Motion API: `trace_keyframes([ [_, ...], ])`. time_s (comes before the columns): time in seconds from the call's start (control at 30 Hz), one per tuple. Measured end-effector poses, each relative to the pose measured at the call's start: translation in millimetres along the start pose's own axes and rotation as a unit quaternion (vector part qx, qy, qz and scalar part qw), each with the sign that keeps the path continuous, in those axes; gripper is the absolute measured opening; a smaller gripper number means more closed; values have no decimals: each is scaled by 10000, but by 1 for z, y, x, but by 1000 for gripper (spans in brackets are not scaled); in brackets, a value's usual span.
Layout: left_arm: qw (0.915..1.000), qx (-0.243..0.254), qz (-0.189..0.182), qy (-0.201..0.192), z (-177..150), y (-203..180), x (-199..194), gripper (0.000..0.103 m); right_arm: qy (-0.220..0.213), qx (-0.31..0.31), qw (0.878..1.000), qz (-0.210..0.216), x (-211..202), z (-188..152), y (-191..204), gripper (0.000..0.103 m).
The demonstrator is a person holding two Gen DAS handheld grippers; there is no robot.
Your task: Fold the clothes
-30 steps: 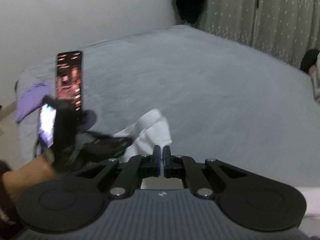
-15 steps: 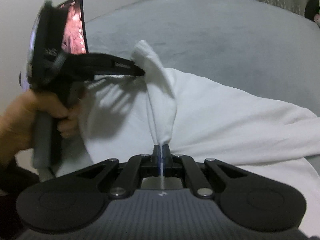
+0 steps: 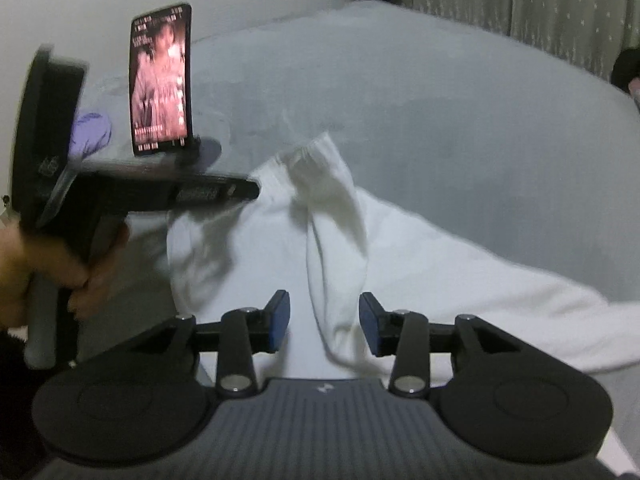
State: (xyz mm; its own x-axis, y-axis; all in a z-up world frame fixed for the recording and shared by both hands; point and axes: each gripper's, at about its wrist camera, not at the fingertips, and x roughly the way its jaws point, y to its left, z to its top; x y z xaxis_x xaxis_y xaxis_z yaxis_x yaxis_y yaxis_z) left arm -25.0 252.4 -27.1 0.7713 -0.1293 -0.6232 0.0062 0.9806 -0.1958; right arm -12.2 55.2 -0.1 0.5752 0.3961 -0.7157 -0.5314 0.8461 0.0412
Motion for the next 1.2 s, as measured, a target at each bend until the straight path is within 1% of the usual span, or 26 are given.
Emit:
trace_keyframes([
  [0.23, 9998, -139, -131, 32, -10, 20, -28, 7, -288, 91, 9993, -226, 30, 27, -10, 43],
  [0.37, 9989, -345, -304, 95, -14, 28, -31, 7, -308, 296, 9990, -122, 45, 30, -16, 43],
  [0.47, 9990, -356, -235, 150, -15, 30, -29, 7, -351, 414, 9985, -1, 44, 29, -13, 43],
  [0.53, 9990, -360, -217, 174, -15, 31, -27, 7, -333, 450, 9983, 130, 41, 29, -10, 33],
  [0.57, 9989, -369, -215, 189, -15, 31, -27, 7, -338, 444, 9982, 200, 39, 29, -7, 21],
  [0.6, 9987, -395, -219, 219, -15, 32, -25, 7, -358, 420, 9981, 277, 36, 29, -3, 11],
  [0.67, 9982, -462, -231, 293, -15, 35, -22, 7, -405, 356, 9977, 413, 30, 30, 5, 3],
  [0.8, 9968, -686, -292, 274, -13, 45, -24, 7, -501, 43, 9971, 573, 19, 33, 30, 3],
  [0.9, 9939, -955, -541, 102, -10, 55, -32, 7, -516, -348, 9955, 709, 13, 33, 51, 2],
  [0.93, 9917, -1090, -677, 68, -9, 59, -34, 10, -506, -483, 9948, 743, 12, 32, 58, 2],
  [1.0, 9860, -1352, -977, 73, -9, 64, -34, 21, -459, -730, 9933, 772, 14, 30, 70, 2],
  [1.03, 9844, -1400, -1060, 104, -10, 64, -33, 32, -424, -835, 9925, 782, 16, 29, 74, 2],
  [1.07, 9828, -1448, -1142, 135, -10, 64, -32, 38, -386, -918, 9920, 779, 18, 27, 77, 2],
  [1.2, 9751, -1637, -1473, 258, -12, 63, -27, 41, -321, -1019, 9918, 706, 23, 21, 82, 2],
])
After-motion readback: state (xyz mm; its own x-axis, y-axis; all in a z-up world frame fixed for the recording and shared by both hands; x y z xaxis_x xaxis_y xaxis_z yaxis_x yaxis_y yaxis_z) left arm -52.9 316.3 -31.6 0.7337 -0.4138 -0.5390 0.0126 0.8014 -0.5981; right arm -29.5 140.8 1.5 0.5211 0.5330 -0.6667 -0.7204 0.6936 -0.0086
